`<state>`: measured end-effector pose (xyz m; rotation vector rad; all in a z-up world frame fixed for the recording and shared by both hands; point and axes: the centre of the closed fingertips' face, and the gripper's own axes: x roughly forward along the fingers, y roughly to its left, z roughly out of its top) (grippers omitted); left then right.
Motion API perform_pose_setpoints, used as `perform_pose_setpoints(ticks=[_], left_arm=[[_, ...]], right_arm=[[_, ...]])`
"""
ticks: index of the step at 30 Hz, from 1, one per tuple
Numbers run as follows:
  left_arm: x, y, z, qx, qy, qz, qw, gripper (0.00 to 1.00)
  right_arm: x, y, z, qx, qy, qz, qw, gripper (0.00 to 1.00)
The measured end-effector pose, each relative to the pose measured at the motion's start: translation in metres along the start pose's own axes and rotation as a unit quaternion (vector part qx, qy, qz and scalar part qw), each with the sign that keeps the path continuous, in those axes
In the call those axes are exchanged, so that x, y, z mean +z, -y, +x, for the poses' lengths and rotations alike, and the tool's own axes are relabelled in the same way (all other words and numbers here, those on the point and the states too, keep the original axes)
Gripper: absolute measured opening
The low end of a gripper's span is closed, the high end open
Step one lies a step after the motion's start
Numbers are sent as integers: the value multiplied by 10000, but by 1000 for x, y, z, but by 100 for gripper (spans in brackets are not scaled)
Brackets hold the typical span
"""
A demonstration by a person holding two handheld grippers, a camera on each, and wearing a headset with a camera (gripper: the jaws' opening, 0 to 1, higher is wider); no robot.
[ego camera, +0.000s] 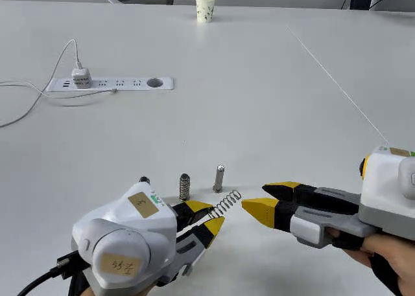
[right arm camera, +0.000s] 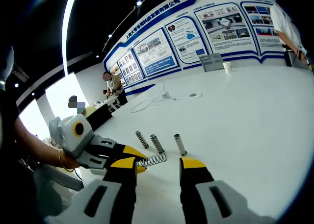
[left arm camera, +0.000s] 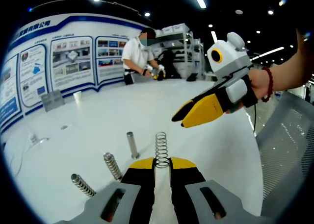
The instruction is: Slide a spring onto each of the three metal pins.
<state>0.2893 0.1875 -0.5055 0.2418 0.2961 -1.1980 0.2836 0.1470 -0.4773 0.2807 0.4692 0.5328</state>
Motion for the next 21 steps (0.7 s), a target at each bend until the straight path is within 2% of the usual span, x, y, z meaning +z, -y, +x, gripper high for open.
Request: perform_pose_setpoints(ticks=[3,8,13,21], left_arm=[[5,2,-4,-25,79,42,10000,10],[16,5,-12,-100,274,100,9995,10],[25,8,-19,-123,457,118,9988,10],[32,12,-24,-170,591,280,9977,10]], right_arm=[[-1,-4,2,83,-2,107,9999,35],[4,-12,3,272,152,398,9987,33],[11,-18,3,593,301,902,9937,31],[18,-30,7,870,407,1117,9891,27]])
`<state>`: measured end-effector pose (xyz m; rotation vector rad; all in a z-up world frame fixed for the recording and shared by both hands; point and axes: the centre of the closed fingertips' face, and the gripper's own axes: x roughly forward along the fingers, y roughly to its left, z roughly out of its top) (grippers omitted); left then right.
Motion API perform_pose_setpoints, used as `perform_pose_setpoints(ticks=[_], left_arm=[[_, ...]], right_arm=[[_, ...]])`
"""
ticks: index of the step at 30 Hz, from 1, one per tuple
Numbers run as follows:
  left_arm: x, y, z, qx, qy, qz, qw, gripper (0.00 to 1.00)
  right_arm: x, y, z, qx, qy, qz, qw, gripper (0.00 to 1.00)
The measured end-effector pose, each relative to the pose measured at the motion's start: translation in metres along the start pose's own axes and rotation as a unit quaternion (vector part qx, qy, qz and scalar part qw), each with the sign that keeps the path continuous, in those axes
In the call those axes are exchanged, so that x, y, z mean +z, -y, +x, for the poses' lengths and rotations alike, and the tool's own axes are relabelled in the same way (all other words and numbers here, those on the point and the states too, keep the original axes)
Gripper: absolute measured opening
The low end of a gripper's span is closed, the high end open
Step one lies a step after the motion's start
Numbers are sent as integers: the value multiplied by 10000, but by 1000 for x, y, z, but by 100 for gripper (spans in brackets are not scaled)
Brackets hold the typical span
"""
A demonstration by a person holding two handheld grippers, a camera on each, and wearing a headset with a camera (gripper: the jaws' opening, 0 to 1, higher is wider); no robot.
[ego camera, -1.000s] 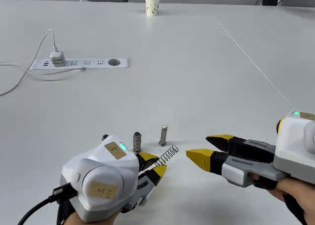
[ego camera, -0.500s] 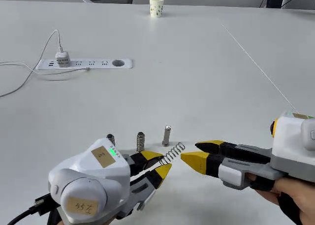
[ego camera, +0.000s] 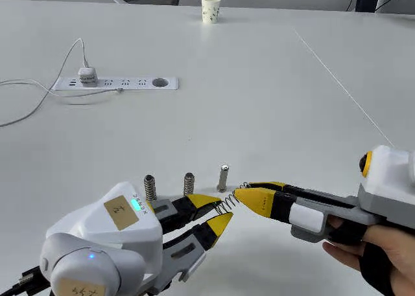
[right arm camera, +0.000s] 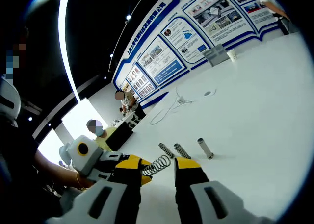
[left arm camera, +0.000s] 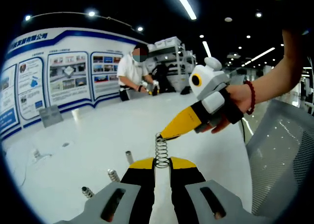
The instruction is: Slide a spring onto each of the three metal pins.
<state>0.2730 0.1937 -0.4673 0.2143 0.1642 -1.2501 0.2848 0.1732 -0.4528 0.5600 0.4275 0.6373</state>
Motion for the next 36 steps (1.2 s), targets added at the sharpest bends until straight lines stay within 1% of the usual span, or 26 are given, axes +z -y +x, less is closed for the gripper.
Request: perform_pose_setpoints(ticks=[4,8,11,16,22,26,28,34,35,36], left_arm=[[2,-1,-2,29,25,42,10000,11],[6,-1,-5,37,87,45,9999,11],[9,0,-6,38,145,43,9999,11],[12,1,-8,24,228,53,9997,11],[12,2,-8,32,217,50,9997,11],[6,1,-7,56,51,53,10000,11],[6,1,-7,69,16,55,10000,11],[4,1,-7,82,-45,-3,10000,11],[4,1,-7,81,-56,-9,10000,11],[3,1,-7,92,-82,-7,9999,11]], right_arm=[[0,-5,2,155,-1,193,9997,25],[2,-6,2,255,85,423,9987,22],[3,-9,2,304,131,484,9983,20],[3,-11,3,338,111,513,9981,17],[2,-13,4,385,112,466,9981,15],[2,-16,6,428,106,485,9979,12],[2,-16,8,408,109,358,9985,12],[2,-16,11,418,84,204,9989,12],[2,-16,11,400,81,169,9990,11],[3,-14,12,333,73,33,9994,11]])
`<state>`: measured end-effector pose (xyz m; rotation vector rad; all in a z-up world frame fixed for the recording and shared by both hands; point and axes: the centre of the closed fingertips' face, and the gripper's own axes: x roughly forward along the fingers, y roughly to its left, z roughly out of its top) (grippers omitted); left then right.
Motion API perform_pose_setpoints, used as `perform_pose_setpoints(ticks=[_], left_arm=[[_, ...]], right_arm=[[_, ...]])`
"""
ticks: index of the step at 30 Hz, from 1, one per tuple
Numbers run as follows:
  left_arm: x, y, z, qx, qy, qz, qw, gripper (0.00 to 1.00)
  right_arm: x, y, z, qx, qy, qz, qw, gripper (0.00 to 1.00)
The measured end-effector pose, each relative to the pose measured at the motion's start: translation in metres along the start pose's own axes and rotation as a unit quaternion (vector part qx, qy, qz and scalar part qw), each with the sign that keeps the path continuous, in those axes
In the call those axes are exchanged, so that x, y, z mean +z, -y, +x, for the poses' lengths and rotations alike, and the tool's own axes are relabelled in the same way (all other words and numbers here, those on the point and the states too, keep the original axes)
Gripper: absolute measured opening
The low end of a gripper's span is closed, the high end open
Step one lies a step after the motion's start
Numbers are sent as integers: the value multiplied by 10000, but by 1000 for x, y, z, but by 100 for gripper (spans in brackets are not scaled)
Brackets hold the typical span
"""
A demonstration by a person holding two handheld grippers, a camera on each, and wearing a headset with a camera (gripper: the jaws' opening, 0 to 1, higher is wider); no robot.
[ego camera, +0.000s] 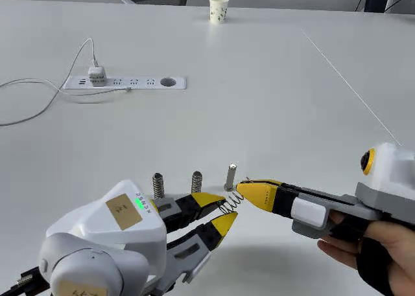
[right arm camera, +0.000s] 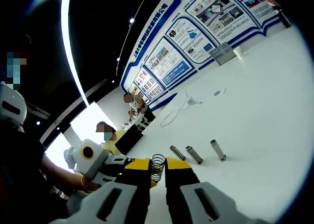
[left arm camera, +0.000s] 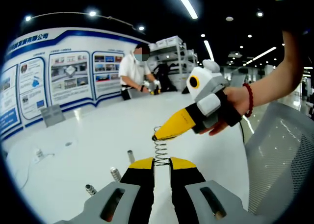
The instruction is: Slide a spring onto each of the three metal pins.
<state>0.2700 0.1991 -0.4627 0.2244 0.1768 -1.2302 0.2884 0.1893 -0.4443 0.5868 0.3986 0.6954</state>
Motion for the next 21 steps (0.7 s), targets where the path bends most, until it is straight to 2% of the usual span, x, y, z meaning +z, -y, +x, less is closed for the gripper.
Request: perform_pose_setpoints(ticks=[11,15,21], left_arm=[[-13,-2,-3,104,-315,-124,9994,17],[-17,-5,-6,188,-393,-227,9988,20],[-24,-14,-11,410,-521,-435,9969,24]], right_arm=[[14,17,-6,-435,125,-455,9979,11],[21,22,-7,-633,160,-739,9951,11],[30,26,-8,-837,268,-950,9916,11]])
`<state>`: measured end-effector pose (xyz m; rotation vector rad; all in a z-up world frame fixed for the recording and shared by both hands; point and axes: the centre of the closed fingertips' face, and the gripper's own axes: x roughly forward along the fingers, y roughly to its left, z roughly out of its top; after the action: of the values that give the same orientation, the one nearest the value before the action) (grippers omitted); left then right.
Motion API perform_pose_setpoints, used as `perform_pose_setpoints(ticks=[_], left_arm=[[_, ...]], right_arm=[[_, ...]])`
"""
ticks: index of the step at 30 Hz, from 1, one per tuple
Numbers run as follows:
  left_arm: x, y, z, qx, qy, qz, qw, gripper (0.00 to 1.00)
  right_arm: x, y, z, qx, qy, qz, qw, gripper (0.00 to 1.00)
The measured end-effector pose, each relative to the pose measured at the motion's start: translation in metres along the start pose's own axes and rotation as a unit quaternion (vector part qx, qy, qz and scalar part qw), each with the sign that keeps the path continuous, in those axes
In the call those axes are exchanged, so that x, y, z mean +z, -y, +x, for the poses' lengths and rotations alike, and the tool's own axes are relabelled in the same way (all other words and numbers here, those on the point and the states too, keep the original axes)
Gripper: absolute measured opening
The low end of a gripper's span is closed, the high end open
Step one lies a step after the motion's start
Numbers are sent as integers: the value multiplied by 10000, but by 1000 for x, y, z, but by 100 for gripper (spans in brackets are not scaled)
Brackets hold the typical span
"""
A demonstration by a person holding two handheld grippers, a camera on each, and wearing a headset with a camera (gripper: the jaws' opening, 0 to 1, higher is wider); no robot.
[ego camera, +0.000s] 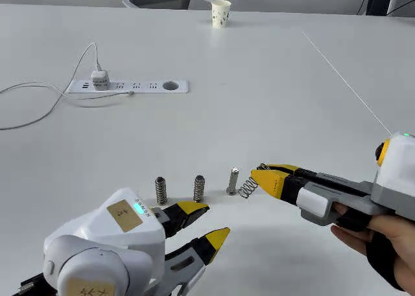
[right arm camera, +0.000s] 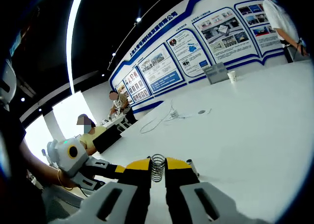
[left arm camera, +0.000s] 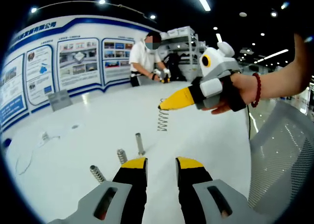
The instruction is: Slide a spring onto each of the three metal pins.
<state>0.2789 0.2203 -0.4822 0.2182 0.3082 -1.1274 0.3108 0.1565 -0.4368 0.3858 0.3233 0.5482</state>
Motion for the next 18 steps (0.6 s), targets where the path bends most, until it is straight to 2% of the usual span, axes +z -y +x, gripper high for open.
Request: perform_pose_setpoints(ticks=[4,12,18], left_arm=[[-2,-9,-5,165,-19,-139,9998,27],[-5,-23,-13,434,-75,-315,9985,36],[-10,-33,-20,639,-101,-525,9965,44]], right_arm=[[3,5,0,-157,33,-183,9997,11],[6,11,4,-272,29,-454,9986,11],[10,14,9,-404,-53,-805,9959,11]])
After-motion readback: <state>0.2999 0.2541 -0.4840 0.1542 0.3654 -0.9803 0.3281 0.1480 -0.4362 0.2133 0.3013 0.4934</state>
